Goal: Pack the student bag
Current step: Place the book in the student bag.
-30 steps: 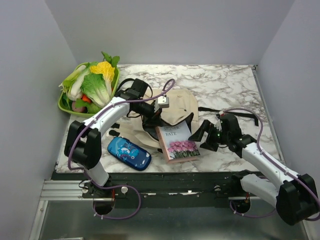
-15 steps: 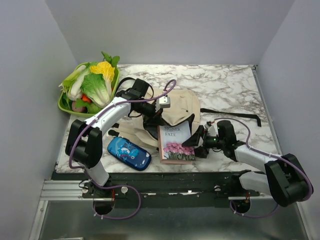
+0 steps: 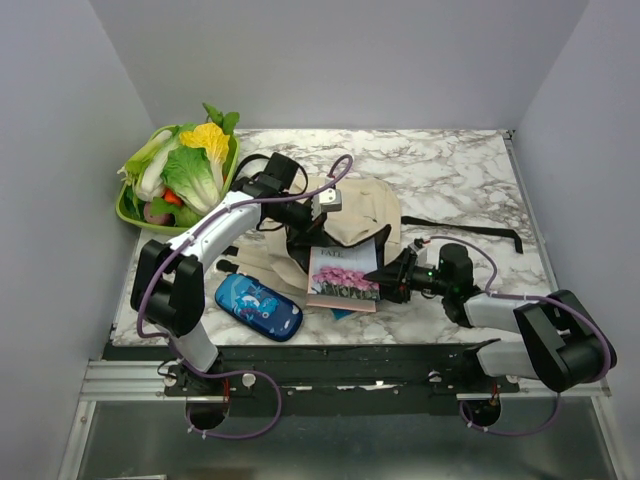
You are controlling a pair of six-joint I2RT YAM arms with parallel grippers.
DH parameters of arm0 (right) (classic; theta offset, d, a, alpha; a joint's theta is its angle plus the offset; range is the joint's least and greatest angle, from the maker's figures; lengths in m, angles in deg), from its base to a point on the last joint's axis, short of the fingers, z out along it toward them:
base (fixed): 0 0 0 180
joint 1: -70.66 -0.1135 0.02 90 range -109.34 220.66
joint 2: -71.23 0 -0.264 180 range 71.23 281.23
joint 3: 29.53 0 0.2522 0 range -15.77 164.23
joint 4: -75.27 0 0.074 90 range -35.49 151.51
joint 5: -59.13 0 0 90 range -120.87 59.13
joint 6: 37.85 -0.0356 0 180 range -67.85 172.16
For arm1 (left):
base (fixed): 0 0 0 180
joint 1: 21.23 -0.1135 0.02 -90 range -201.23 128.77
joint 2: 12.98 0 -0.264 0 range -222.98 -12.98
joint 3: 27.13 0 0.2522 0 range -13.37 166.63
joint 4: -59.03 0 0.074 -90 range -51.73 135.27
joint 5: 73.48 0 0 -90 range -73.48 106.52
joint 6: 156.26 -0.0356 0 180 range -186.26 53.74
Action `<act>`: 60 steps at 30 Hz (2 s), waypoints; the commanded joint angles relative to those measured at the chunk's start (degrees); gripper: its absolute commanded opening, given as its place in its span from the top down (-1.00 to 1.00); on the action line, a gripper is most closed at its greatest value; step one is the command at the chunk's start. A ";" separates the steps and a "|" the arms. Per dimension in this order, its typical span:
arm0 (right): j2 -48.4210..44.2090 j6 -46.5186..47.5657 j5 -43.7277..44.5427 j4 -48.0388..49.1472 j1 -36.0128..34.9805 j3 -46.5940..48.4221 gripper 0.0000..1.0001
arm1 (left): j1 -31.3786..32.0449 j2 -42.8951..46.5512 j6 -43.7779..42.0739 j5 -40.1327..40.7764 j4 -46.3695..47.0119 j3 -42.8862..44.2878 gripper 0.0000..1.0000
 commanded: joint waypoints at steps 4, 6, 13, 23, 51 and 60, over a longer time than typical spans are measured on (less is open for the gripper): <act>0.19 -5.06 3.80 4.72 -0.19 1.79 0.53 | 0.57 2.38 -3.95 2.39 -6.55 3.51 0.72; 1.06 -4.80 3.45 5.07 -0.27 2.05 0.54 | 0.75 2.82 -4.31 4.76 -6.64 2.38 0.56; 1.42 1.88 4.94 -5.38 -0.80 4.34 0.30 | 4.78 4.76 -0.89 11.18 1.34 1.58 0.07; 1.51 5.58 6.17 -10.05 -0.71 6.71 0.20 | 11.20 1.07 1.40 23.48 10.05 3.16 -0.43; 4.85 4.43 7.75 -1.87 -0.80 5.65 0.24 | 12.35 4.14 12.13 25.87 8.57 15.83 1.00; 1.59 13.13 17.85 -12.76 -0.45 17.42 0.34 | 12.44 8.36 12.04 24.64 7.34 7.90 1.00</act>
